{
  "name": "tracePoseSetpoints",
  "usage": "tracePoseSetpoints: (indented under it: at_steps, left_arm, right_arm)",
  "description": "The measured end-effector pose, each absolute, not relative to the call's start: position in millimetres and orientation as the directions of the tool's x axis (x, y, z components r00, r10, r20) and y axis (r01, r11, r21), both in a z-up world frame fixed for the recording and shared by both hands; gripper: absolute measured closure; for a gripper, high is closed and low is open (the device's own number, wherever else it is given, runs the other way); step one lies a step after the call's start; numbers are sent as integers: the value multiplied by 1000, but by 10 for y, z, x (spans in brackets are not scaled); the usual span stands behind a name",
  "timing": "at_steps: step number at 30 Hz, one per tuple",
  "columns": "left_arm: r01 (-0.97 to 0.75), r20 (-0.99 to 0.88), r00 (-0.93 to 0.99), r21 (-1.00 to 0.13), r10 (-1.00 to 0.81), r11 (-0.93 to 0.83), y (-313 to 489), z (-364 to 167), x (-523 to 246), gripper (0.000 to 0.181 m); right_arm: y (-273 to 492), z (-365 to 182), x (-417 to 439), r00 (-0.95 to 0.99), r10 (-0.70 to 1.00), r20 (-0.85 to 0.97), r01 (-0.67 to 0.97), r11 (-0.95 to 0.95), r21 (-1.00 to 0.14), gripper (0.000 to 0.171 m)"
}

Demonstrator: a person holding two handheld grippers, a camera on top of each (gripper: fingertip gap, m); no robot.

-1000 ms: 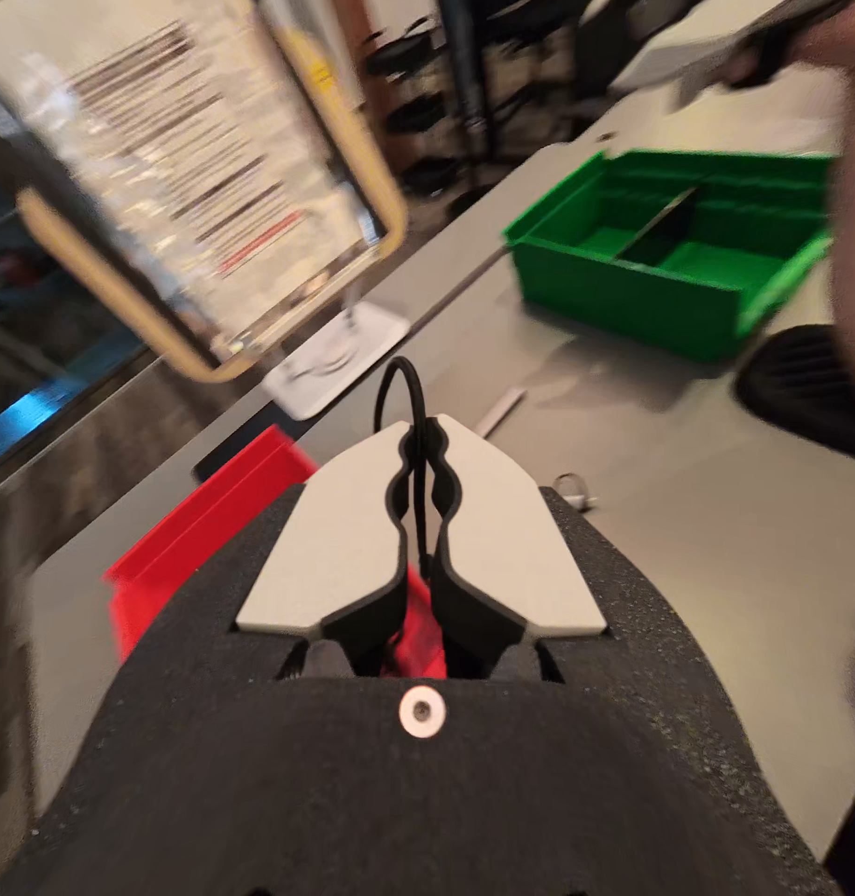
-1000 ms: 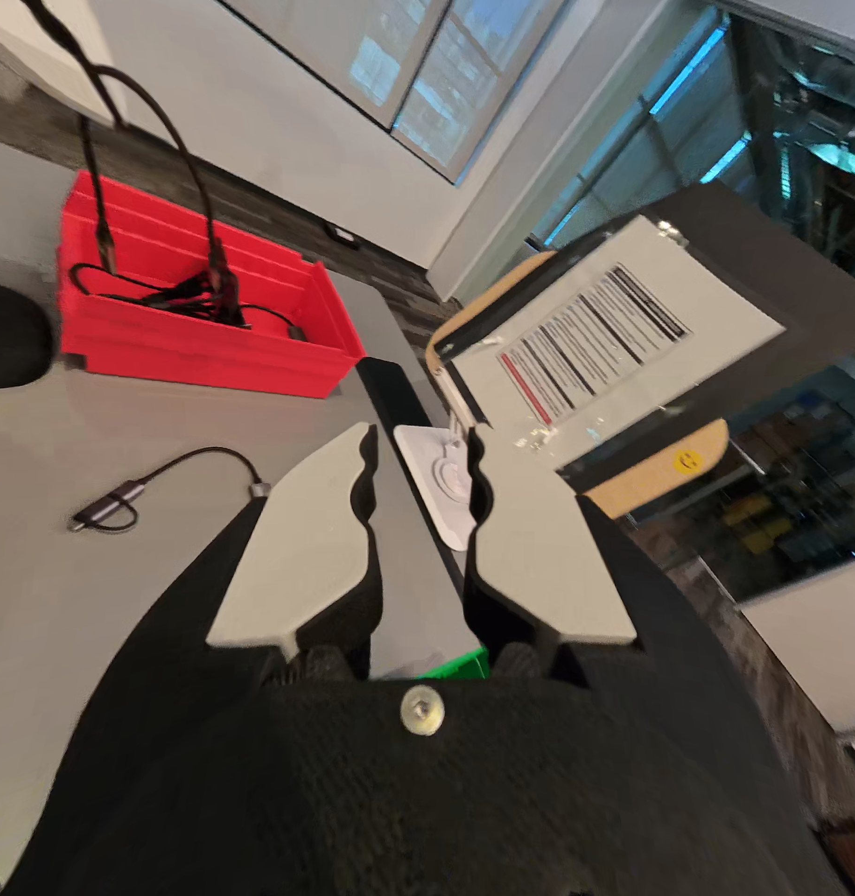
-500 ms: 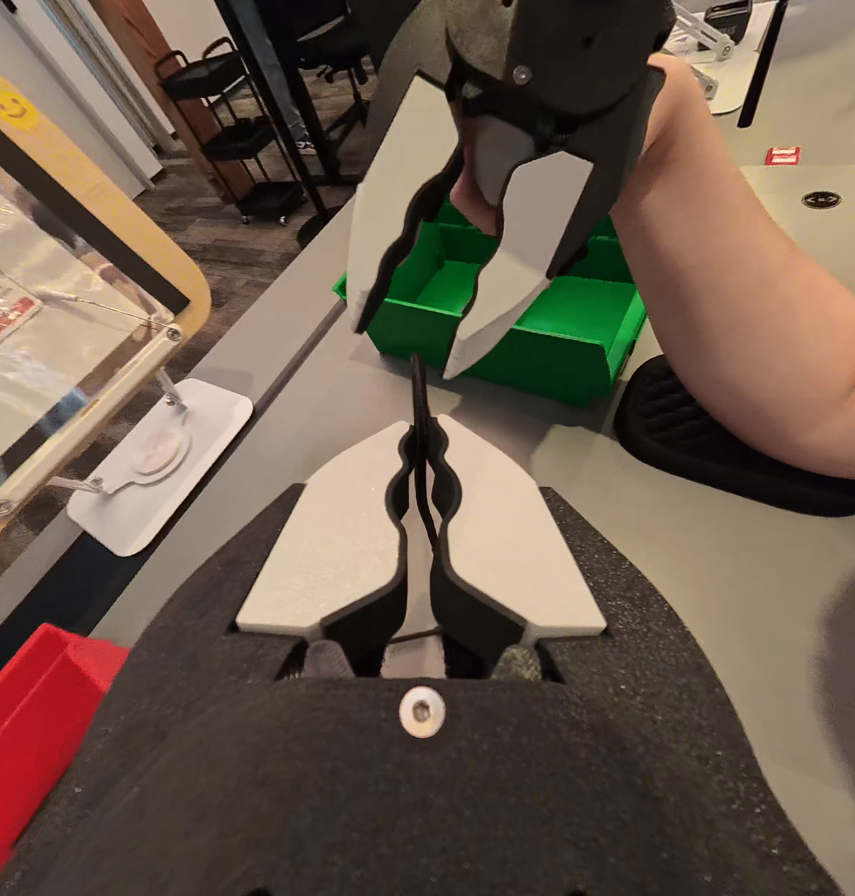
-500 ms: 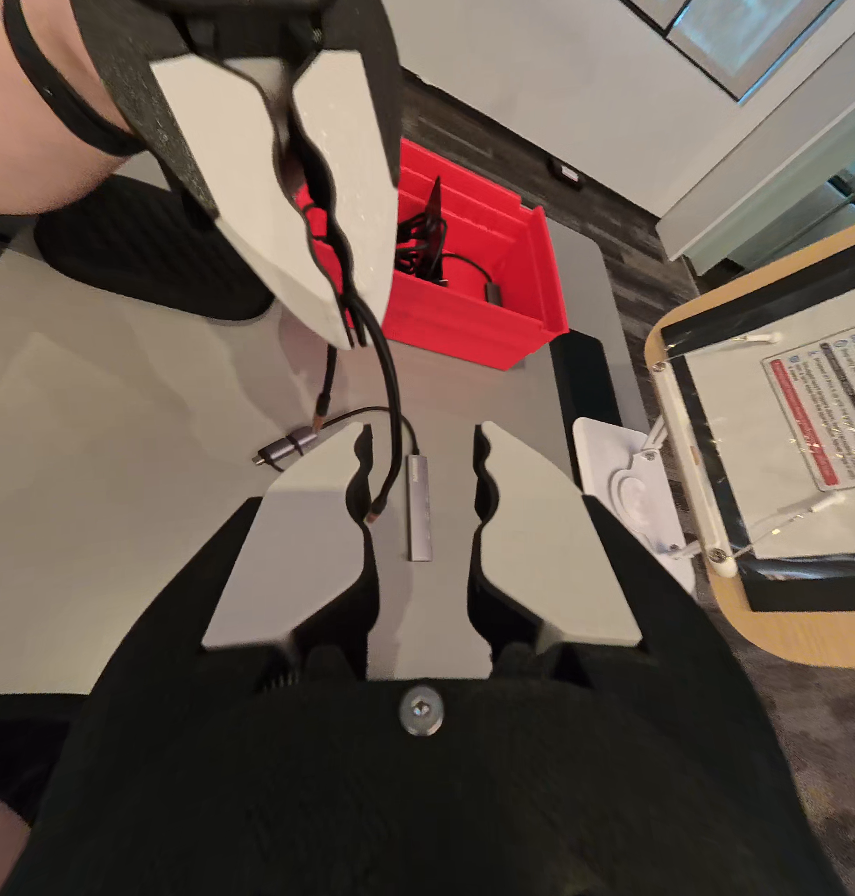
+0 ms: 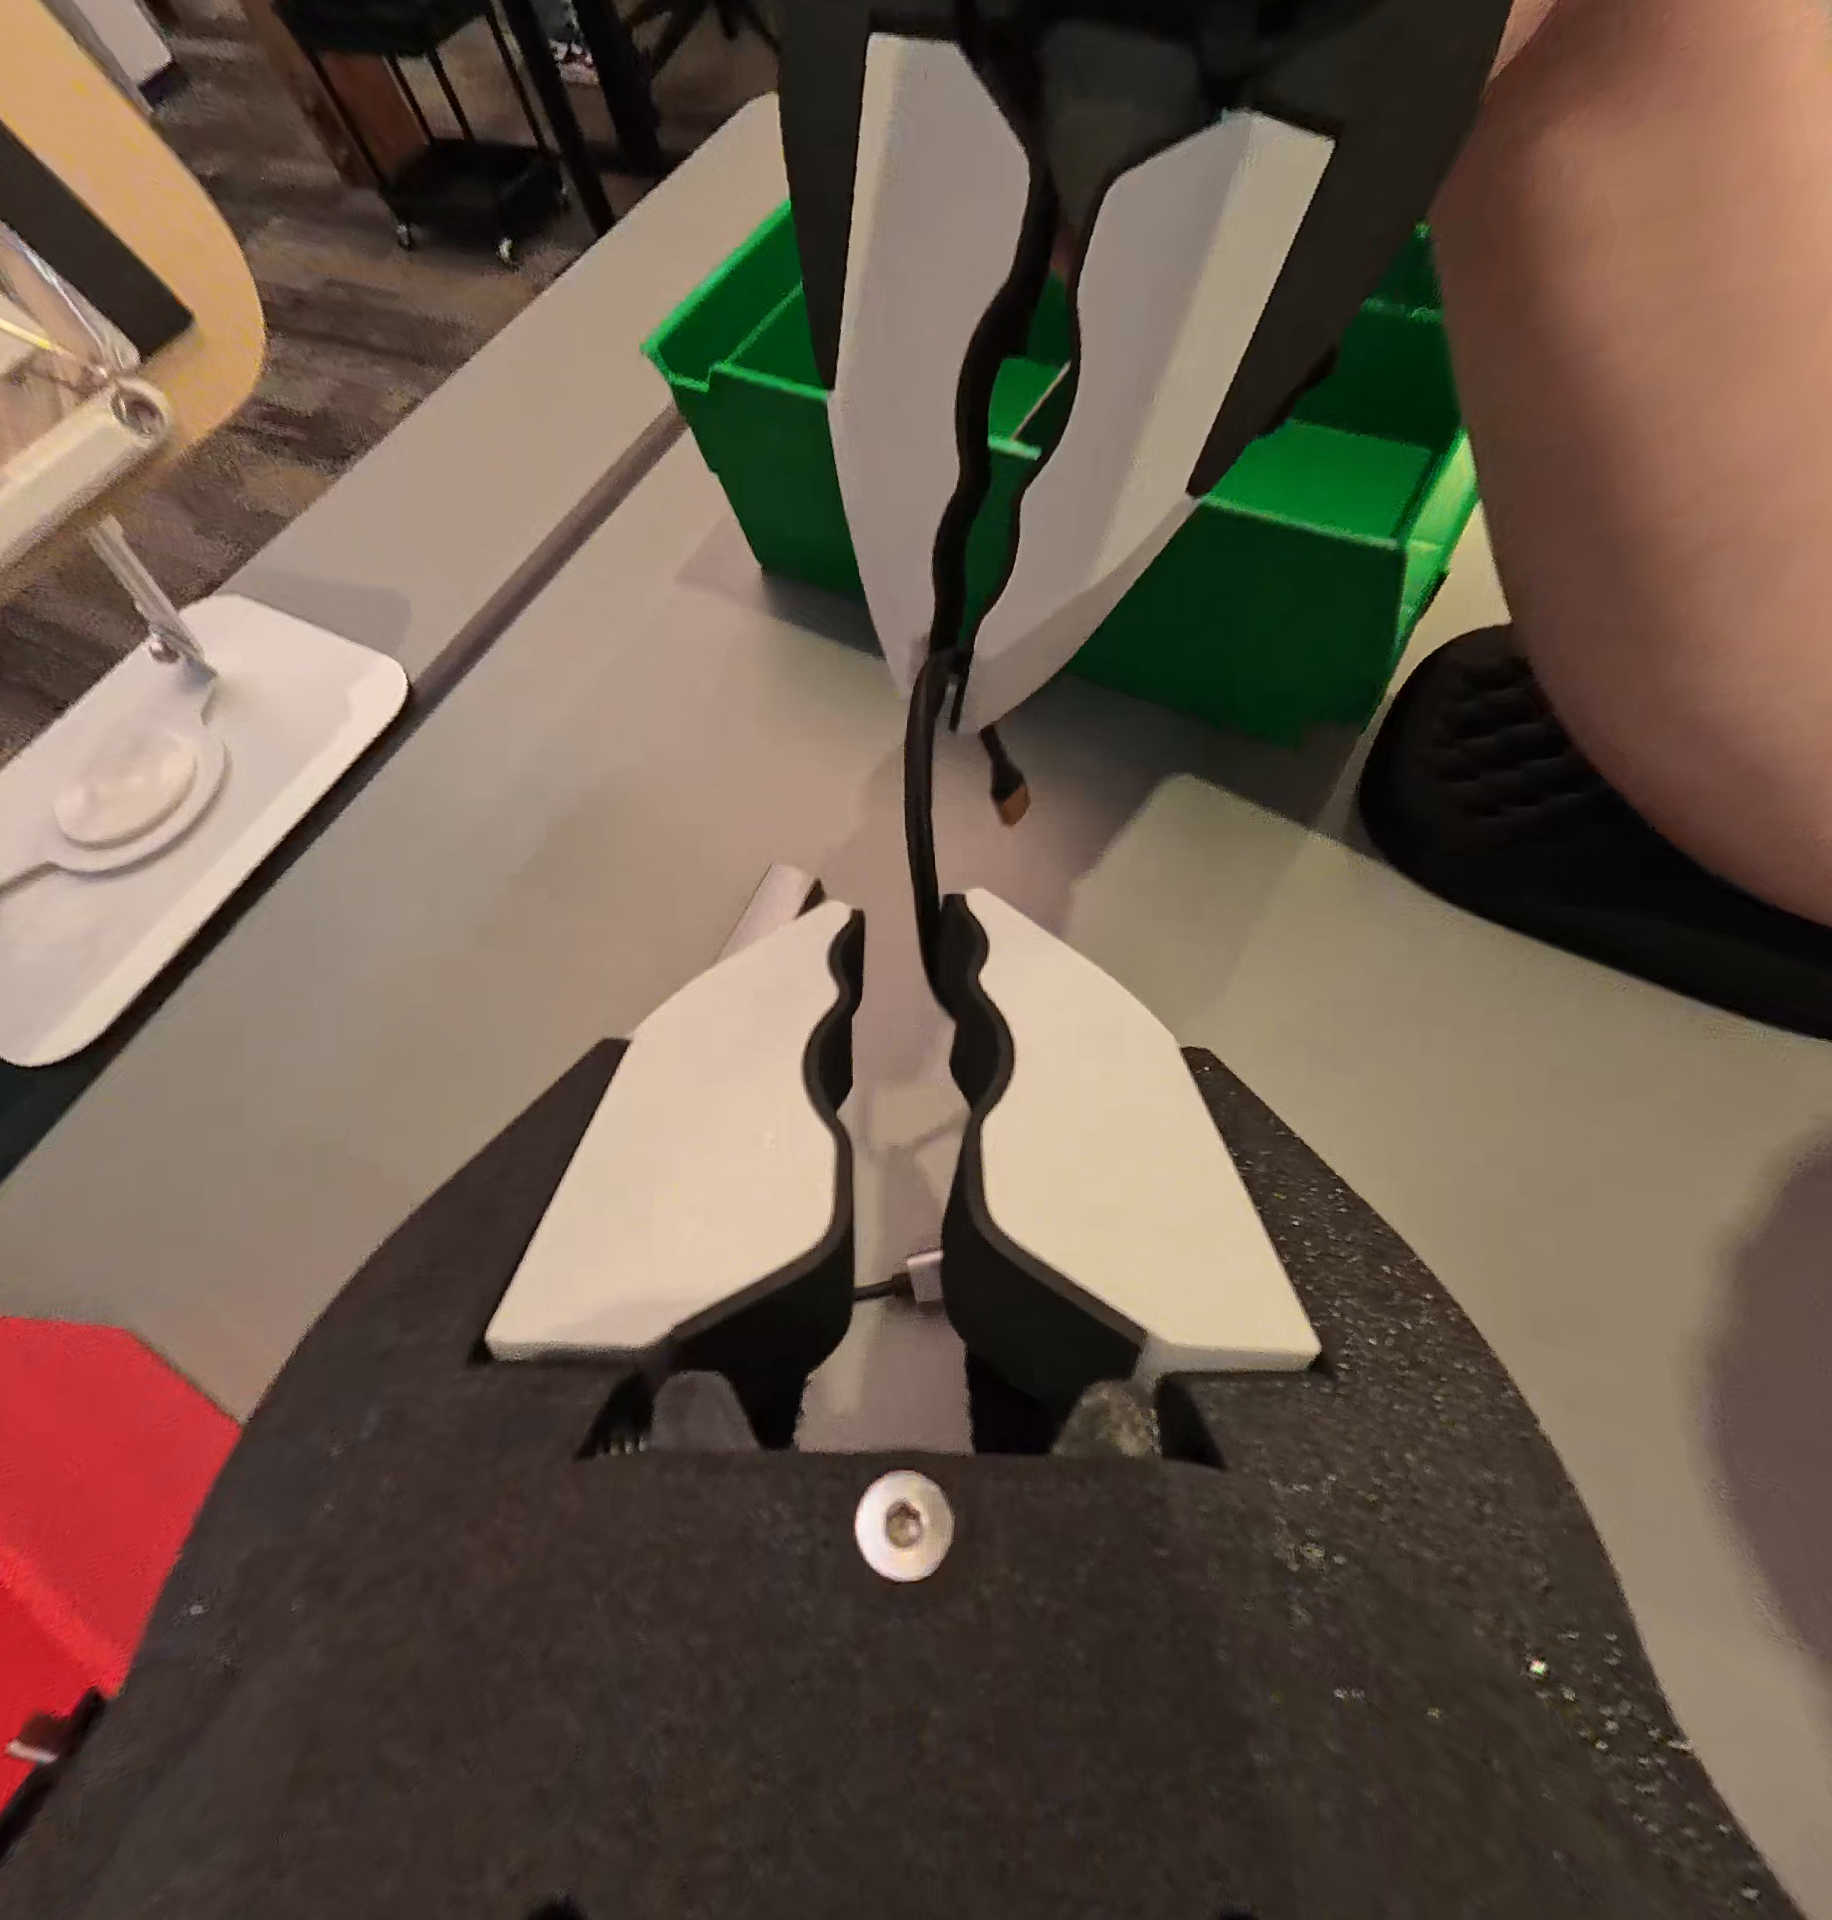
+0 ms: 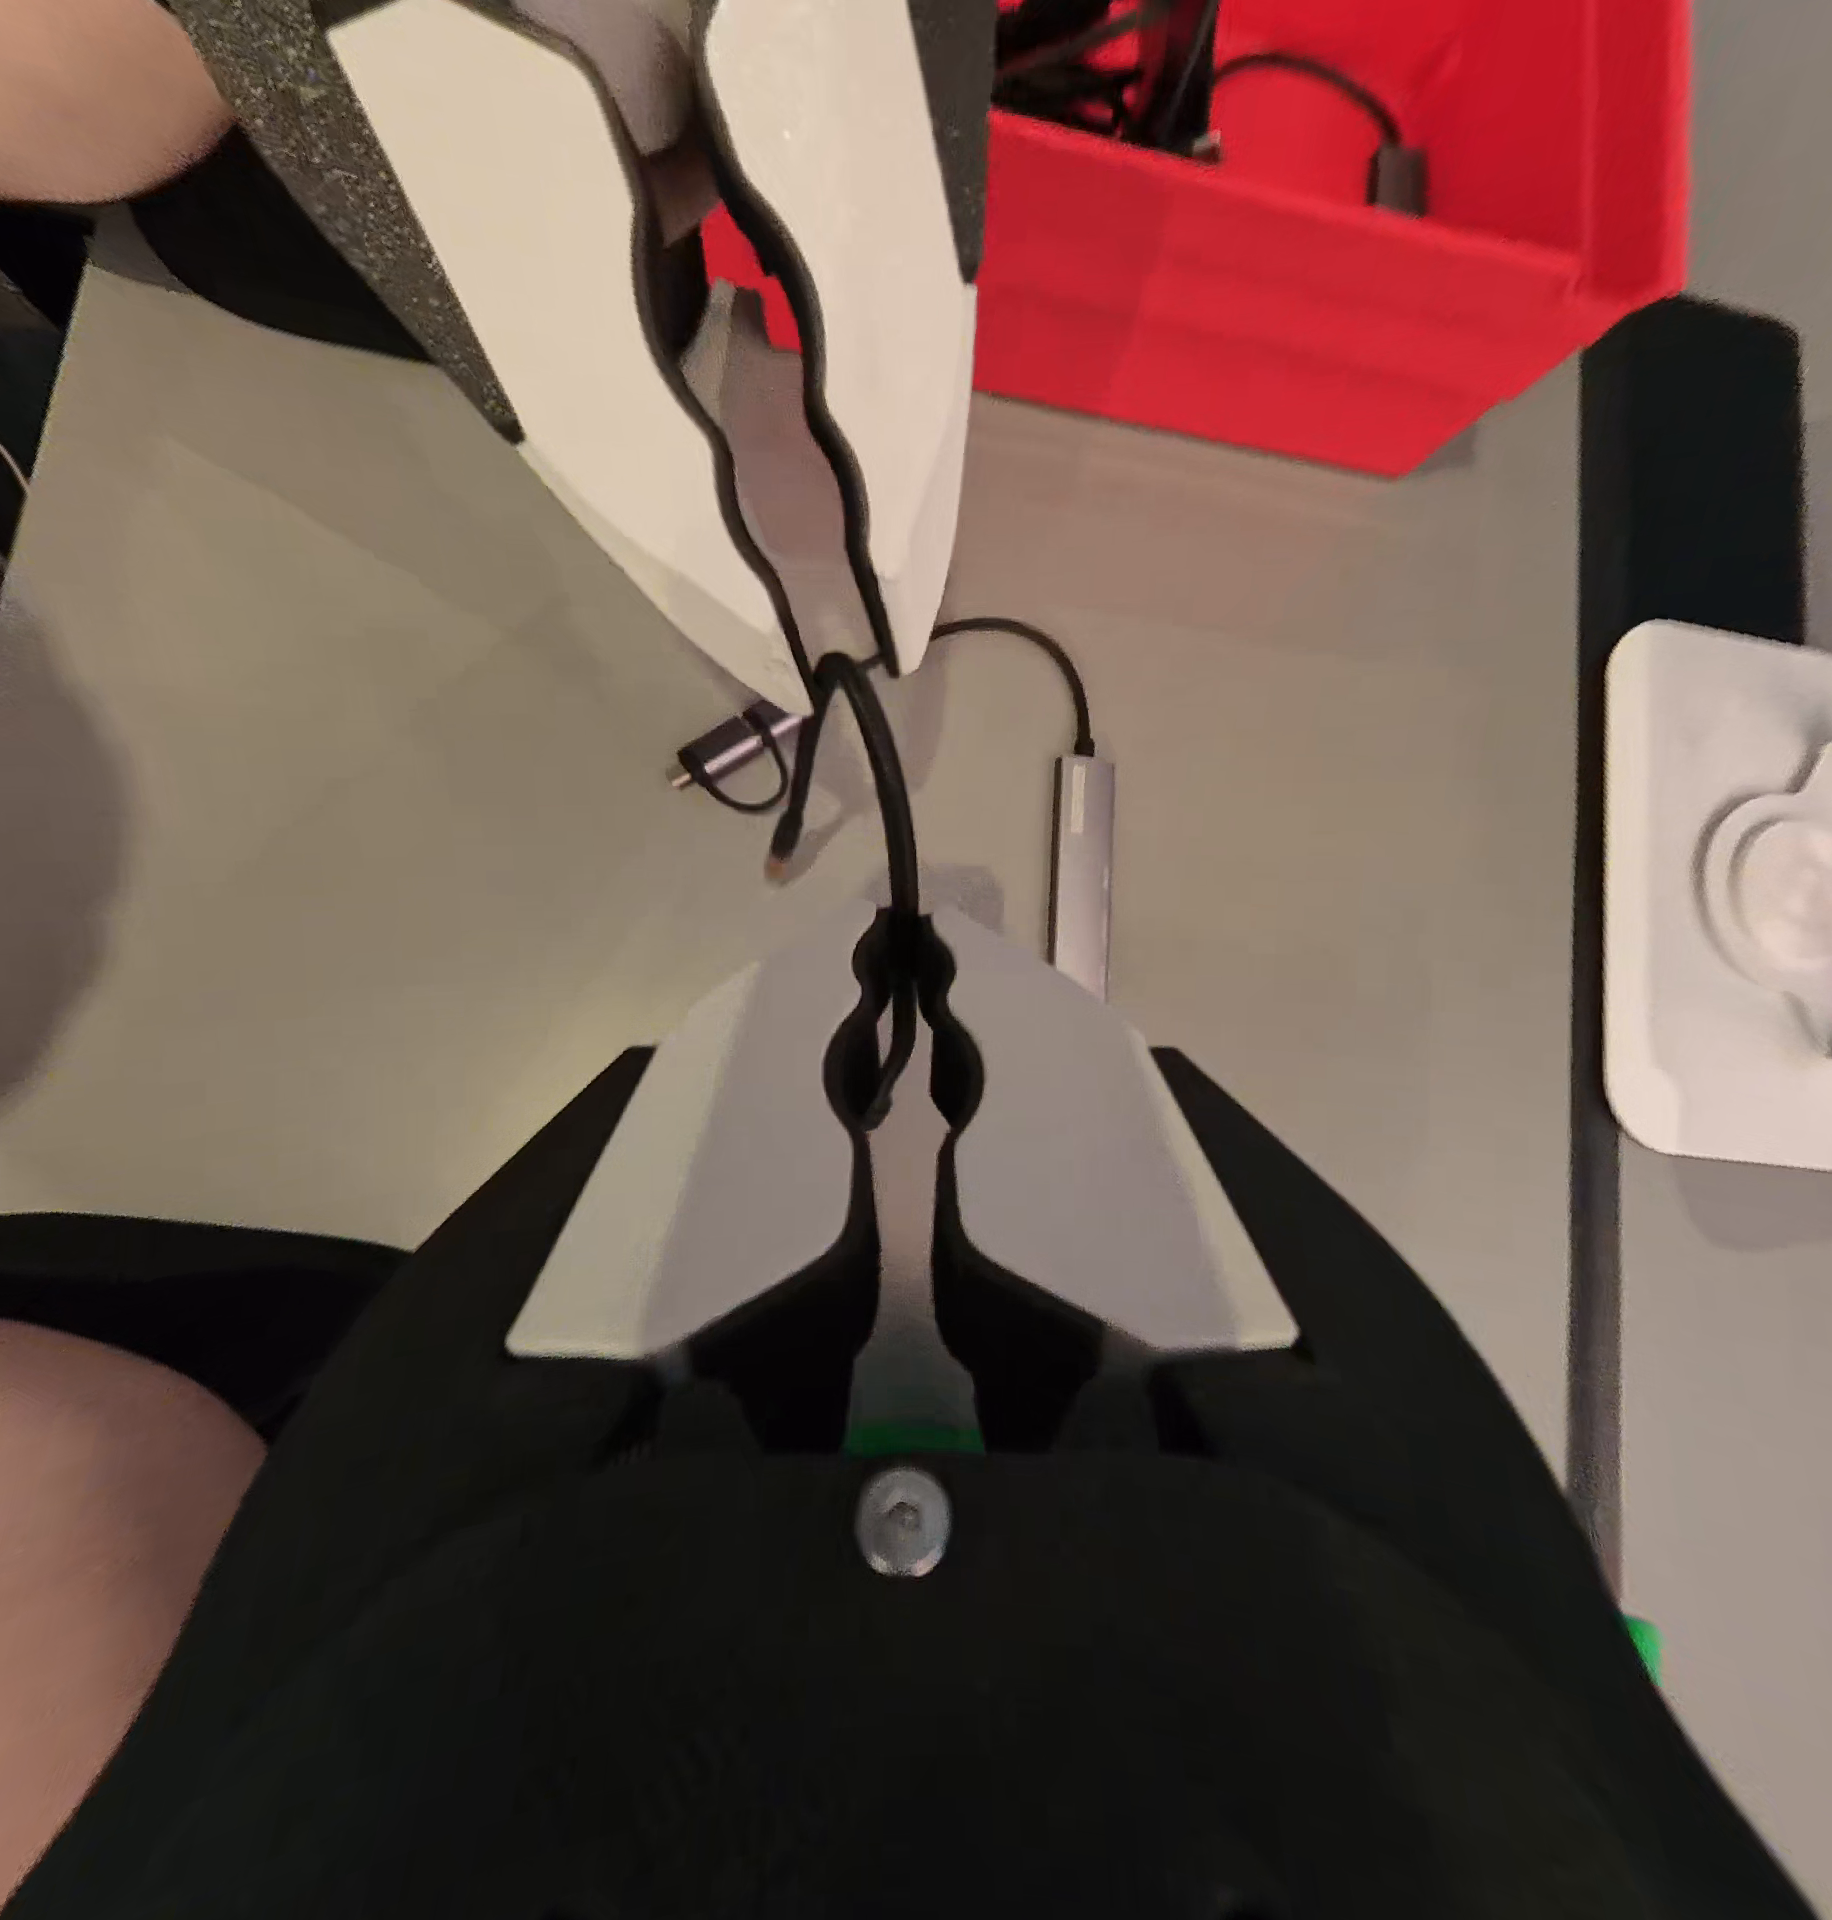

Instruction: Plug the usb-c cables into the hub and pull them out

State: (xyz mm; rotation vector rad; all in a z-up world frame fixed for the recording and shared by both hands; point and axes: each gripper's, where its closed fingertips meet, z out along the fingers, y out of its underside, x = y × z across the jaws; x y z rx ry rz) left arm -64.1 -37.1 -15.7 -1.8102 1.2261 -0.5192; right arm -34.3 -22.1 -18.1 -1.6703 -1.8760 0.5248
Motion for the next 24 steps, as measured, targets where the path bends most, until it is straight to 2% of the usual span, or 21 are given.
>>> tracePoseSetpoints:
  at_steps: [5, 10, 12, 17, 22, 24]
  left_arm:
    - [-526, -129, 514, -828, -848, -193, -230, -350, -780, 164]
    - [-459, -151, 523, -879, -839, -128, -314, -220, -753, 170]
    - [-438, -136, 497, -892, -857, -112, -428, -200, -666, 169]
    - [-441, -151, 523, -890, -839, -115, -441, -405, -448, 149]
    - [-246, -65, 636, -961, -769, -122, -266, -375, -316, 137]
    - [-225, -96, 696, -970, -712, -89, -174, -296, -358, 132]
  right_arm:
    - [-96, -252, -333, -5, 995, 100, 765, 68, -641, 167]
    - [79, -104, -305, 142, 990, 11, 692, -91, -716, 167]
    - [164, 1, -292, 215, 974, -71, 626, -193, -755, 167]
    - [269, 331, -291, 269, 942, -202, 425, -304, -853, 167]
    - [319, 833, -282, 252, 913, -321, 132, -361, -923, 168]
    - [315, 980, -255, 223, 904, -364, 41, -382, -923, 168]
